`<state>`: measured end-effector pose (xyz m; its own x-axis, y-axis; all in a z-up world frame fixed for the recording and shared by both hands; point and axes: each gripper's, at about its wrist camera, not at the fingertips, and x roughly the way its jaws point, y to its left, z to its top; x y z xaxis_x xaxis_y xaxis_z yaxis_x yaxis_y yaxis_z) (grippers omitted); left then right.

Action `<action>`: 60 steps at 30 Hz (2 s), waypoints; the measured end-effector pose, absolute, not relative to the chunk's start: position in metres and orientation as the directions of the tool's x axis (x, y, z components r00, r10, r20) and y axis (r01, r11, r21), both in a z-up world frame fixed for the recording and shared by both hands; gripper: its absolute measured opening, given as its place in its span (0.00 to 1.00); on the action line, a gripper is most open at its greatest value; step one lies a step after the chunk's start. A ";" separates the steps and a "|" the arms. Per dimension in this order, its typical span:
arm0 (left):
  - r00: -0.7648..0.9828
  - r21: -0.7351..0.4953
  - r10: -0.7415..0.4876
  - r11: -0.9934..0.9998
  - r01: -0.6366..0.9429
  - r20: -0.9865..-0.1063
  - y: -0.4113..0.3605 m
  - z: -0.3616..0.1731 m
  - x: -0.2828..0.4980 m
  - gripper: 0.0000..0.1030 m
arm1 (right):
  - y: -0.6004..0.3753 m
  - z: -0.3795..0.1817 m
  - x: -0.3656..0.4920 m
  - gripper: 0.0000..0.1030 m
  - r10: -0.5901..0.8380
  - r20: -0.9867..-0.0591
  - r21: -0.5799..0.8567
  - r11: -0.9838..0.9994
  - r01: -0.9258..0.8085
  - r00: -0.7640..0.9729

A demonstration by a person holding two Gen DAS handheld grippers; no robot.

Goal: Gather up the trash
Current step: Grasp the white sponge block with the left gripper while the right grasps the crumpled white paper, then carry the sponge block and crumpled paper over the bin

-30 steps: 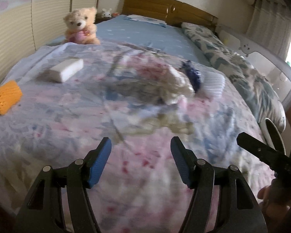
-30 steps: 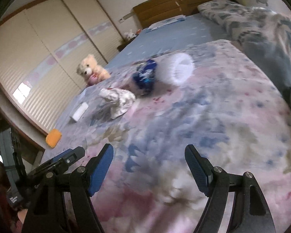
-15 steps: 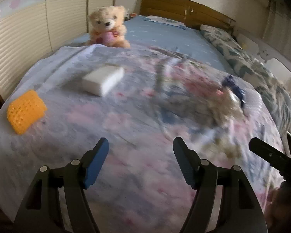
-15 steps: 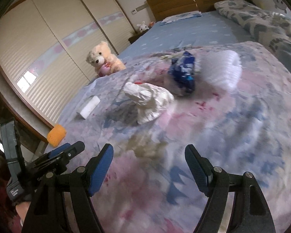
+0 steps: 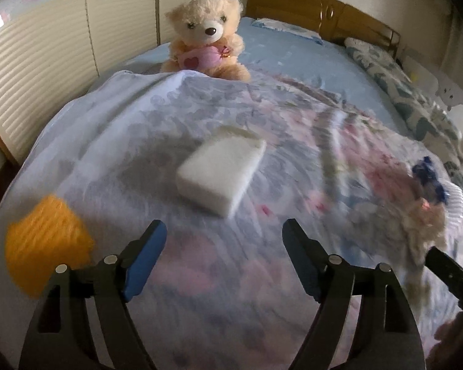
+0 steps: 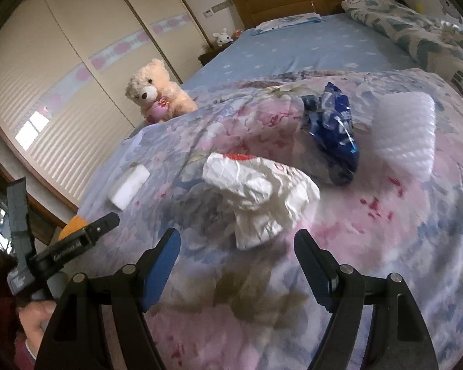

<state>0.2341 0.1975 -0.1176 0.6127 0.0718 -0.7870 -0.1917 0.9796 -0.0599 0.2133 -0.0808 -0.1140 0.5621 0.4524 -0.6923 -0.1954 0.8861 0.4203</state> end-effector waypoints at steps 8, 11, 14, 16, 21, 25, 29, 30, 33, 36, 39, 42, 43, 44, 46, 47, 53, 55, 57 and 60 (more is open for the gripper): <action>0.609 -0.061 0.063 0.982 -0.181 -0.790 0.211 -0.129 0.263 0.58 | -0.074 -0.121 0.230 0.48 0.372 -0.729 0.354 0.923 -0.150 0.574; 0.608 -0.057 0.057 0.984 -0.166 -0.792 0.207 -0.129 0.265 0.47 | -0.075 -0.123 0.232 0.33 0.380 -0.730 0.364 0.920 -0.148 0.568; 0.644 -0.030 0.069 0.989 -0.142 -0.762 0.195 -0.120 0.257 0.46 | -0.080 -0.121 0.227 0.29 0.391 -0.723 0.375 0.914 -0.152 0.570; 0.653 -0.036 0.054 0.992 -0.123 -0.755 0.185 -0.115 0.249 0.45 | -0.084 -0.116 0.220 0.28 0.399 -0.713 0.383 0.910 -0.156 0.577; 0.672 -0.068 -0.009 0.996 -0.062 -0.740 0.146 -0.103 0.224 0.45 | -0.096 -0.101 0.204 0.28 0.418 -0.689 0.392 0.902 -0.182 0.592; 0.677 -0.095 -0.063 0.995 -0.010 -0.733 0.106 -0.096 0.200 0.45 | -0.115 -0.093 0.186 0.28 0.421 -0.678 0.391 0.901 -0.190 0.602; 0.677 -0.115 -0.103 0.993 0.028 -0.729 0.072 -0.090 0.182 0.45 | -0.136 -0.091 0.171 0.28 0.416 -0.678 0.391 0.902 -0.182 0.606; 0.679 -0.120 -0.116 0.992 0.041 -0.725 0.061 -0.088 0.176 0.45 | -0.142 -0.091 0.167 0.28 0.413 -0.679 0.390 0.903 -0.179 0.607; 0.679 -0.129 -0.140 0.989 0.068 -0.721 0.039 -0.085 0.166 0.45 | -0.162 -0.089 0.156 0.28 0.401 -0.678 0.387 0.907 -0.166 0.616; 0.673 -0.135 -0.166 0.986 0.099 -0.720 0.015 -0.084 0.157 0.45 | -0.186 -0.086 0.144 0.28 0.384 -0.670 0.388 0.911 -0.142 0.635; 0.669 -0.134 -0.192 0.981 0.139 -0.718 -0.011 -0.081 0.150 0.45 | -0.213 -0.082 0.130 0.28 0.367 -0.660 0.394 0.912 -0.114 0.656; 0.667 -0.128 -0.218 0.975 0.182 -0.712 -0.035 -0.076 0.143 0.45 | -0.236 -0.080 0.118 0.28 0.350 -0.654 0.400 0.912 -0.086 0.670; 0.666 -0.128 -0.228 0.972 0.196 -0.710 -0.043 -0.074 0.142 0.45 | -0.242 -0.080 0.115 0.28 0.343 -0.654 0.400 0.913 -0.076 0.675; 0.665 -0.127 -0.235 0.970 0.208 -0.709 -0.050 -0.073 0.140 0.45 | -0.249 -0.079 0.111 0.28 0.334 -0.654 0.399 0.914 -0.065 0.679; 0.662 -0.119 -0.249 0.965 0.235 -0.707 -0.066 -0.070 0.137 0.45 | -0.263 -0.079 0.104 0.28 0.322 -0.653 0.403 0.914 -0.044 0.686; 0.660 -0.117 -0.255 0.962 0.247 -0.707 -0.073 -0.069 0.135 0.45 | -0.269 -0.079 0.100 0.28 0.315 -0.652 0.406 0.913 -0.033 0.690; 0.653 -0.098 -0.292 0.943 0.317 -0.699 -0.116 -0.062 0.125 0.45 | -0.307 -0.078 0.078 0.28 0.276 -0.645 0.415 0.910 0.023 0.713; 0.649 -0.094 -0.303 0.937 0.337 -0.698 -0.130 -0.061 0.121 0.45 | -0.318 -0.078 0.072 0.28 0.261 -0.643 0.417 0.908 0.044 0.720; 0.644 -0.091 -0.315 0.930 0.357 -0.697 -0.142 -0.059 0.120 0.45 | -0.329 -0.077 0.066 0.28 0.247 -0.641 0.419 0.906 0.062 0.727; 0.639 -0.084 -0.329 0.920 0.382 -0.695 -0.156 -0.057 0.117 0.45 | -0.345 -0.076 0.057 0.28 0.226 -0.639 0.420 0.903 0.087 0.735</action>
